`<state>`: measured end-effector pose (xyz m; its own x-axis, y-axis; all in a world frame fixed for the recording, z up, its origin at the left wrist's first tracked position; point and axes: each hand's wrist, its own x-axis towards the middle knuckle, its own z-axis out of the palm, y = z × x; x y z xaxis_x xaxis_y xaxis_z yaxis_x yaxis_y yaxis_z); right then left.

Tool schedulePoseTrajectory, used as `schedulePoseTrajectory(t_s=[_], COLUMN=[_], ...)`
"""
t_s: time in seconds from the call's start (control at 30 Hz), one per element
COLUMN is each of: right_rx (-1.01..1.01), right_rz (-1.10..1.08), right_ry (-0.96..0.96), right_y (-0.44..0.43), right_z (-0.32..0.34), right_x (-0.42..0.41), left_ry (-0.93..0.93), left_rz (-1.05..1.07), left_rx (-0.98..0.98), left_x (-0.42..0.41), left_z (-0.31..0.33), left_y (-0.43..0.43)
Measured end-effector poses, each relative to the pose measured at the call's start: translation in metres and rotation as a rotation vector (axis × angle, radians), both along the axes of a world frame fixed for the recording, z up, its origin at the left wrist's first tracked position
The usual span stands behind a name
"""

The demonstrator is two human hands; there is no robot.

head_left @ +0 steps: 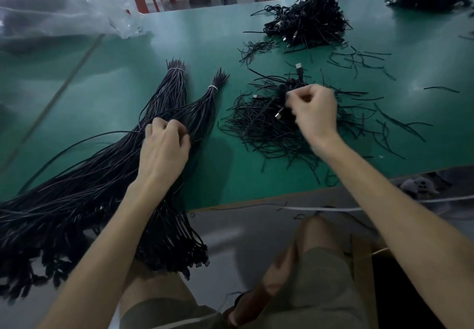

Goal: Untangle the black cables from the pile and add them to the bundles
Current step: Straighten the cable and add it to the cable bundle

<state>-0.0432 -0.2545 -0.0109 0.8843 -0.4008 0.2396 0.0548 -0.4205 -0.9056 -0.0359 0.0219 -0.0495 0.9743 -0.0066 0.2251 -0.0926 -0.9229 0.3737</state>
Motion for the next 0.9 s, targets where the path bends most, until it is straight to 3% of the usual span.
schedulePoseTrajectory(t_s=[0.1, 0.23, 0.37, 0.5, 0.57, 0.8, 0.9], right_rx=[0.211, 0.447, 0.395, 0.044, -0.031, 0.271, 0.47], right_rz=[-0.158, -0.23, -0.089, -0.007, 0.115, 0.531, 0.552], right_ry=[0.072, 0.094, 0.06, 0.018, 0.063, 0.427, 0.468], right_y=[-0.025, -0.038, -0.028, -0.009, 0.005, 0.074, 0.097], right_z=[0.007, 0.007, -0.001, -0.007, -0.012, -0.035, -0.035], right_x=[0.023, 0.04, 0.038, 0.024, 0.015, -0.006, -0.005], left_ry=[0.056, -0.02, -0.127, -0.172, -0.227, -0.334, -0.212], left_rz=[0.072, 0.055, 0.048, 0.053, 0.049, -0.09, -0.227], left_rx=[0.26, 0.222, 0.178, 0.177, 0.166, 0.142, 0.028], left_x=[-0.006, -0.005, -0.006, -0.01, -0.01, -0.024, -0.033], left_z=[-0.007, 0.0, 0.008, 0.01, 0.012, 0.02, 0.02], left_y=[0.006, 0.009, 0.007, 0.004, 0.004, -0.01, -0.019])
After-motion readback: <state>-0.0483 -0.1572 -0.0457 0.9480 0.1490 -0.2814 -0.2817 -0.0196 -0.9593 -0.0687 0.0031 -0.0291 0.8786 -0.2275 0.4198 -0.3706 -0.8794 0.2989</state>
